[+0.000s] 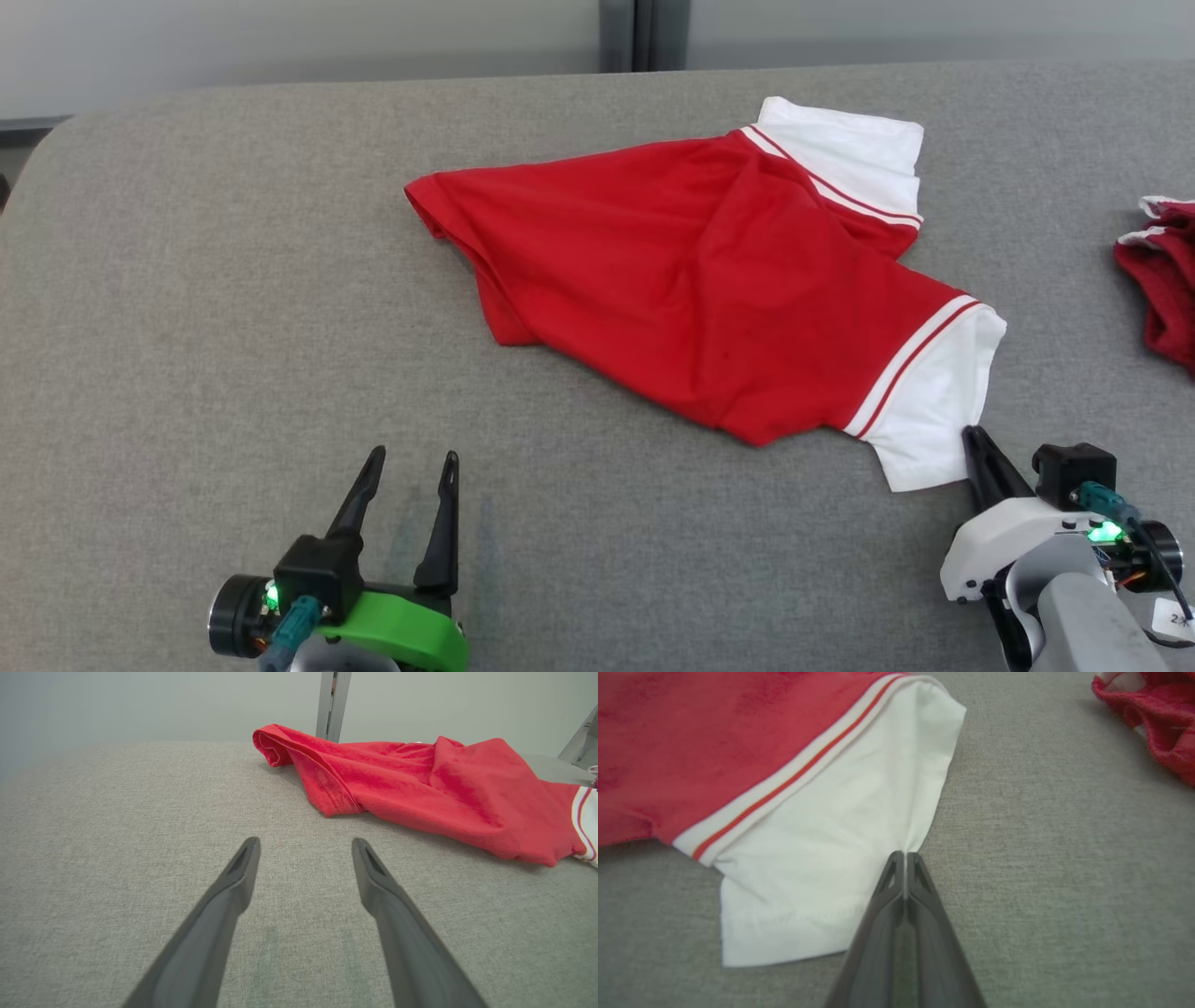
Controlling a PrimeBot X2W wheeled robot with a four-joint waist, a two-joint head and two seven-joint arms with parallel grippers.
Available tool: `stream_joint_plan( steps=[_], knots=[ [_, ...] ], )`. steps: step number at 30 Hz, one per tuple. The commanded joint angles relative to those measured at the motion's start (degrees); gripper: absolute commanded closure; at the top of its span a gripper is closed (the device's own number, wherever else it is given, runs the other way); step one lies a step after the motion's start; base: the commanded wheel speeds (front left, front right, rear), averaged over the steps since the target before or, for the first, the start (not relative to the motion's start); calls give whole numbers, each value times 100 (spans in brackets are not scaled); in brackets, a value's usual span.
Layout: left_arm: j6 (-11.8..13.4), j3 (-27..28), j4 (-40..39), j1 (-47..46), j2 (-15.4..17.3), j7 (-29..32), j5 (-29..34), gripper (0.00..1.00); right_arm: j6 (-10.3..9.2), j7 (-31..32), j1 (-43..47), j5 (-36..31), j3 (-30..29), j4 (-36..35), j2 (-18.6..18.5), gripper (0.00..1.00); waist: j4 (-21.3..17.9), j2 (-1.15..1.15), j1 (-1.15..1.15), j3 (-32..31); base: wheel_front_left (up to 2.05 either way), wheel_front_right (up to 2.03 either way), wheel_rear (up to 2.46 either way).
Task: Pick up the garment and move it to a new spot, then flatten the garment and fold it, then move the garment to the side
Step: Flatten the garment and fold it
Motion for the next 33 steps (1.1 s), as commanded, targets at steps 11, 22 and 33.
stream_joint_plan(
  steps=[11, 22, 33],
  knots=[
    [-31, 31, -35, 210, 16, 1, 17, 0, -11, 19, -430, 1404, 1728, -2932, -453, 100, -133, 0, 0, -500, 0, 0, 0],
    [6, -112, -23, 85, 16, 1, -89, 0, -12, 254, -3831, 1812, 3793, -2577, -794, 100, 208, 0, 0, -551, 0, 0, 0],
    [65, -101, -5, 120, 16, 1, -202, 0, -12, 206, -5467, 1340, 3899, -248, -398, 100, 597, 0, 0, -450, 0, 0, 0]
  ],
)
